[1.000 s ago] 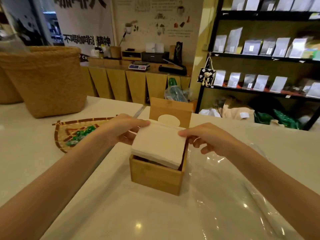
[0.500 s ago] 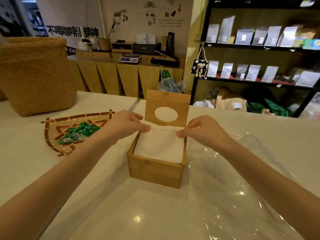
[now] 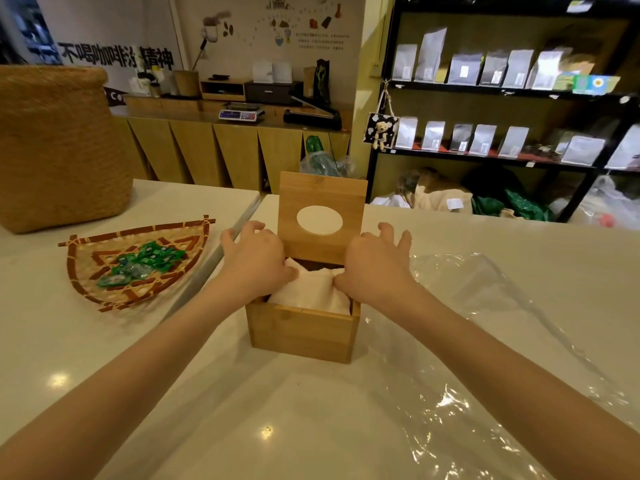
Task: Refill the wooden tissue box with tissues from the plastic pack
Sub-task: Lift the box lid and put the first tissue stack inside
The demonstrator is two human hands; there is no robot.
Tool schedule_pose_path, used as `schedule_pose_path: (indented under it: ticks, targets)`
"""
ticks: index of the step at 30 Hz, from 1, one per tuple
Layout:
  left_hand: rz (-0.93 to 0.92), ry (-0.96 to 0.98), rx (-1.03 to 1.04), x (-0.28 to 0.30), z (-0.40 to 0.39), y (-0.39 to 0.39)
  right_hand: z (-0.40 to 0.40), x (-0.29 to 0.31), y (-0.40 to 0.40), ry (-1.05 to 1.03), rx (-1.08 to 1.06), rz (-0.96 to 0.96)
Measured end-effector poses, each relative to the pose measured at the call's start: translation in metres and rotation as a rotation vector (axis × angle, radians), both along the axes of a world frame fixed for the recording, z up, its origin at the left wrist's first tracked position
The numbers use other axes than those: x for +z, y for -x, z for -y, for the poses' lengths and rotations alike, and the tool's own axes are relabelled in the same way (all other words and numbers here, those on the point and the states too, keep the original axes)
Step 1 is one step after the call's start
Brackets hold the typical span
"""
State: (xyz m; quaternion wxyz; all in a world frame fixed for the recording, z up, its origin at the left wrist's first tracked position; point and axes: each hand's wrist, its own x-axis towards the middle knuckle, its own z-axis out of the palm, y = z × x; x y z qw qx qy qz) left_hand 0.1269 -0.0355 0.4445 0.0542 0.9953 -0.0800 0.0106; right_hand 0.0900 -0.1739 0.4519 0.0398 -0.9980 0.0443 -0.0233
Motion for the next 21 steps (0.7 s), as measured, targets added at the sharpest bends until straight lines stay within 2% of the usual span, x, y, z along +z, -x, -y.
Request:
schedule_pose_path:
  ticks: [6, 11, 14, 17, 19, 21]
  targets:
    - [0.055, -0.144, 0.011, -0.007, 0.006, -0.001, -0.012, -0.002, -0.002, 0.185, -0.061, -0.008]
    - [0.248, -0.259, 0.019, -0.011, 0.01, 0.002, -0.019, -0.005, 0.003, 0.299, -0.061, 0.048]
    - [0.265, -0.275, 0.019, -0.01, 0.009, 0.005, -0.019, -0.003, 0.004, 0.344, -0.04, 0.068]
    - [0.156, -0.213, -0.003, -0.008, 0.004, 0.004, -0.013, -0.004, 0.002, 0.174, -0.036, -0.003]
    - [0.032, -0.176, -0.026, -0.003, 0.001, 0.004, -0.008, -0.002, 0.001, -0.009, -0.03, -0.149]
    - [-0.062, -0.215, -0.054, 0.001, -0.001, 0.004, -0.005, 0.001, 0.002, -0.057, -0.009, -0.276]
